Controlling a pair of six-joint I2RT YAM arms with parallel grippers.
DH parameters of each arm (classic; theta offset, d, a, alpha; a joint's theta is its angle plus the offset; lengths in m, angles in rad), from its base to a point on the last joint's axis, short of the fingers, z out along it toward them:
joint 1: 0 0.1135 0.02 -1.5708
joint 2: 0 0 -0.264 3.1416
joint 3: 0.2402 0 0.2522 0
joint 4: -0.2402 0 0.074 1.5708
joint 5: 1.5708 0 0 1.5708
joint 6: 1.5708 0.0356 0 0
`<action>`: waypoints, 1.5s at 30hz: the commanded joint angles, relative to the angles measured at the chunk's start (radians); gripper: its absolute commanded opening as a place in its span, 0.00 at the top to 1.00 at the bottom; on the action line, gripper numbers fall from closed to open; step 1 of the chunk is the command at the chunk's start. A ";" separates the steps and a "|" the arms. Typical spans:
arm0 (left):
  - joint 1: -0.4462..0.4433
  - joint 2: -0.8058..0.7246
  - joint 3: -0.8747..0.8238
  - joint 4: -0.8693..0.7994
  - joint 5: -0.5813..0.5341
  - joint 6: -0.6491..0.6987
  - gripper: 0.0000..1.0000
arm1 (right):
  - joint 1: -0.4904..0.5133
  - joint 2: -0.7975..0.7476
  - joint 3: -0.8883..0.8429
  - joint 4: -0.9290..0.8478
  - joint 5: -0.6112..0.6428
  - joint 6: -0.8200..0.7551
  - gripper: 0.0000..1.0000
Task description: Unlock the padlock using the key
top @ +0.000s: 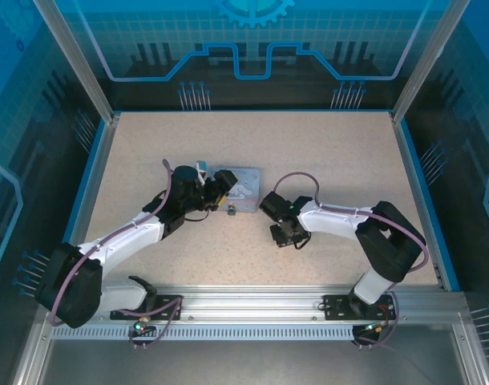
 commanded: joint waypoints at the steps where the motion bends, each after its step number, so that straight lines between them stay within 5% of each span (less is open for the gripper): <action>1: 0.010 -0.012 0.005 -0.012 0.011 0.018 0.25 | -0.008 -0.007 -0.011 -0.021 -0.009 -0.013 0.73; 12: 0.010 -0.028 0.006 -0.028 0.013 0.024 0.24 | -0.058 0.031 0.028 -0.012 -0.036 -0.089 0.67; 28: 0.010 -0.010 0.009 -0.016 0.014 0.024 0.24 | -0.079 -0.061 -0.005 -0.011 -0.163 -0.099 0.99; 37: 0.010 -0.011 -0.006 -0.009 0.012 0.022 0.23 | -0.167 -0.155 -0.107 0.079 -0.348 -0.027 1.00; 40: 0.009 -0.012 -0.010 -0.008 0.011 0.023 0.23 | -0.194 -0.189 -0.122 0.091 -0.338 0.003 0.64; 43: 0.009 -0.012 -0.016 -0.002 0.012 0.019 0.23 | -0.198 -0.187 -0.093 0.062 -0.273 -0.002 0.46; 45: 0.009 -0.013 -0.018 -0.001 0.011 0.016 0.23 | -0.197 -0.165 -0.066 0.047 -0.253 -0.016 0.44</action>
